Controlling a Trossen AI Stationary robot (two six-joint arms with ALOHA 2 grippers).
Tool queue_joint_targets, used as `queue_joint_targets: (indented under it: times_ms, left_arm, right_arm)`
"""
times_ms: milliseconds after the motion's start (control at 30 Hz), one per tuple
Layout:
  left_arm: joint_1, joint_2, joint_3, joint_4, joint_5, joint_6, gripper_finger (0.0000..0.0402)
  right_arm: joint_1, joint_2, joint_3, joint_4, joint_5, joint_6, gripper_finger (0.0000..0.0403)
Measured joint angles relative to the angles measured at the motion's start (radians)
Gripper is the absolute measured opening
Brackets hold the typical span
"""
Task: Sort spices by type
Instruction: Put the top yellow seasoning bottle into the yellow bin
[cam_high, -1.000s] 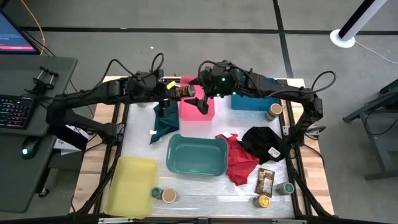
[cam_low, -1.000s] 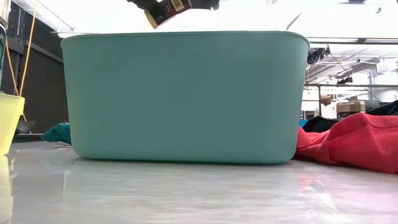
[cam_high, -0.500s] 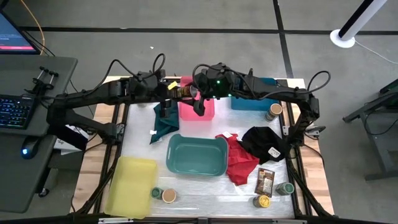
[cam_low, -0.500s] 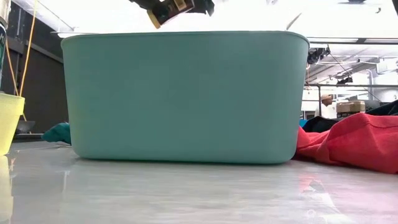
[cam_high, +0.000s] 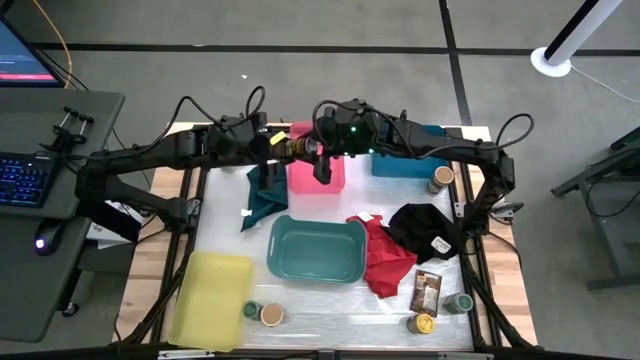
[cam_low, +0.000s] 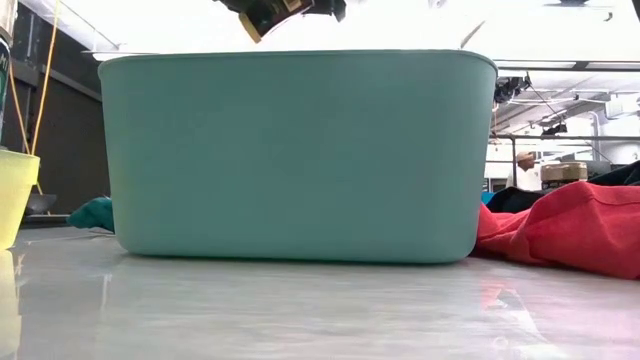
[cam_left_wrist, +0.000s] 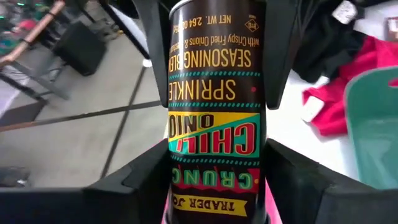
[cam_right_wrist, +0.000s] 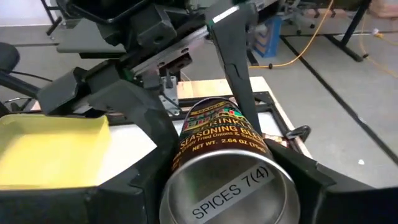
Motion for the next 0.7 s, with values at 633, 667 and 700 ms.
queue_joint_targets:
  times_ms: [633, 667, 700]
  left_arm:
    - [0.086, -0.141, -0.036, -0.176, 0.041, -0.276, 0.0289]
    - [0.098, -0.173, -0.094, -0.119, 0.068, -0.317, 0.0289]
    - [0.106, -0.21, -0.162, -0.042, 0.086, -0.357, 0.0289]
  right_arm:
    - [-0.105, -0.142, -0.003, -0.427, 0.055, -0.026, 0.0208]
    - [-0.105, -0.142, -0.013, -0.426, 0.049, -0.025, 0.0208]
    - [-0.105, -0.143, -0.029, -0.413, 0.037, -0.02, 0.0208]
